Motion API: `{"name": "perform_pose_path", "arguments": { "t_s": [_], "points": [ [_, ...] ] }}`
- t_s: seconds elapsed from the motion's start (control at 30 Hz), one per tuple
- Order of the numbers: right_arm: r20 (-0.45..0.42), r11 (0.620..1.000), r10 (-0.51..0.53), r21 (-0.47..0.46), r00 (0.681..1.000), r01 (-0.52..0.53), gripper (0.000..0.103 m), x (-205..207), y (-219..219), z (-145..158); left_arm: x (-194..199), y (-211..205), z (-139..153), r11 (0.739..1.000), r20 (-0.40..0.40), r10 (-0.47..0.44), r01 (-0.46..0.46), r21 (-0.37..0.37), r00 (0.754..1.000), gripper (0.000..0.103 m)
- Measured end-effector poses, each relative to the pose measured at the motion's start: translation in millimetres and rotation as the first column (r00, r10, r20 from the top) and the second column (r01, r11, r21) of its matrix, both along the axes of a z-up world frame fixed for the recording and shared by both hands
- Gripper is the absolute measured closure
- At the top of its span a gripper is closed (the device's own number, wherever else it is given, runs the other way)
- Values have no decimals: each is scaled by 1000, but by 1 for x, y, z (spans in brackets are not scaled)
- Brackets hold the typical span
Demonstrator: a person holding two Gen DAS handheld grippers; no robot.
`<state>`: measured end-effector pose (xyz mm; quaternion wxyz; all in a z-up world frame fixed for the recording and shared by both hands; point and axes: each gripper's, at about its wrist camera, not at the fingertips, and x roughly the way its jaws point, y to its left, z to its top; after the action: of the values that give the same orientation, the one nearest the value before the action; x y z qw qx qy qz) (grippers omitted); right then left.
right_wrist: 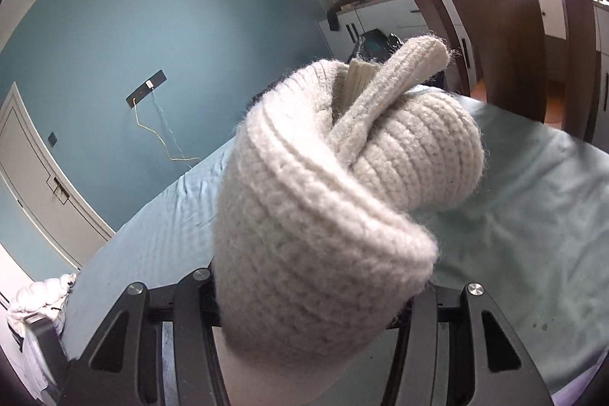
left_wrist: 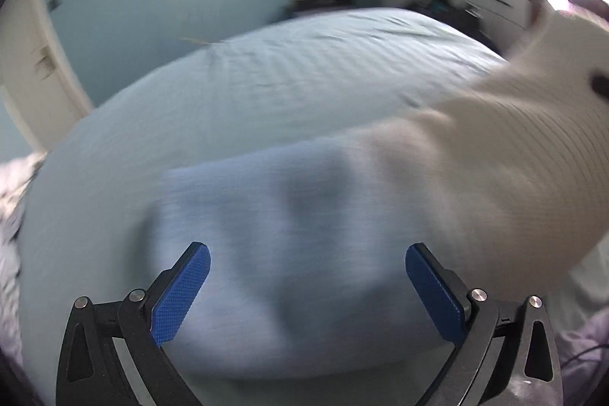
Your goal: Fold small clothes
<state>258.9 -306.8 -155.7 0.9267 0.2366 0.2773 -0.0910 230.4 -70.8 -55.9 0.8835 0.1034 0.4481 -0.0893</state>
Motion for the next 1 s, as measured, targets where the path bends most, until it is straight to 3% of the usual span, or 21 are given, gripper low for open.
{"name": "perform_pose_path", "arguments": {
  "t_s": [0.1, 0.17, 0.23, 0.33, 0.37, 0.47, 0.53, 0.6, 0.73, 0.83, 1.0],
  "points": [
    [7, 999, 35, -35, 999, -35, 55, 0, 13, -4, 0, -34, -25, 990, 9, -1, -1, 142, 1000, 0],
    [6, 996, 71, -55, 997, -70, 55, 1, 20, -8, 2, -46, -44, 982, -25, -6, 11, 188, 1000, 0],
    [4, 992, 88, -93, 996, -88, 55, 5, 27, -13, 6, -47, -53, 983, -48, -7, 16, 183, 999, 0],
    [42, 990, 79, -122, 996, -74, 55, 5, 30, -10, 14, -41, -43, 986, -88, -25, 39, 162, 996, 0],
    [50, 991, 72, -117, 996, -65, 55, 5, 27, -9, 17, -38, -35, 987, -83, -17, 30, 158, 996, 0],
    [54, 993, 58, -103, 997, -53, 55, 3, 24, -8, 33, -24, -2, 991, 39, 84, -87, 106, 996, 0],
    [52, 993, 60, -108, 997, -54, 55, 6, 28, -8, 57, -28, 5, 994, 32, 95, -96, 49, 995, 0],
    [61, 993, 62, -102, 996, -56, 55, 5, 29, -6, 82, -41, -3, 997, -17, 60, -59, 45, 998, 0],
    [106, 991, 100, -102, 989, -90, 55, -1, 37, -3, 99, -65, -26, 998, -29, 7, -5, 58, 1000, 0],
    [97, 986, 122, -125, 988, -109, 55, 1, 43, -9, 104, -62, -47, 1000, -112, 6, -6, 1, 994, 0],
    [99, 992, 100, -86, 990, -92, 55, 6, 31, -11, 70, -46, -28, 995, -47, 56, -52, 84, 997, 0]
  ]
}}
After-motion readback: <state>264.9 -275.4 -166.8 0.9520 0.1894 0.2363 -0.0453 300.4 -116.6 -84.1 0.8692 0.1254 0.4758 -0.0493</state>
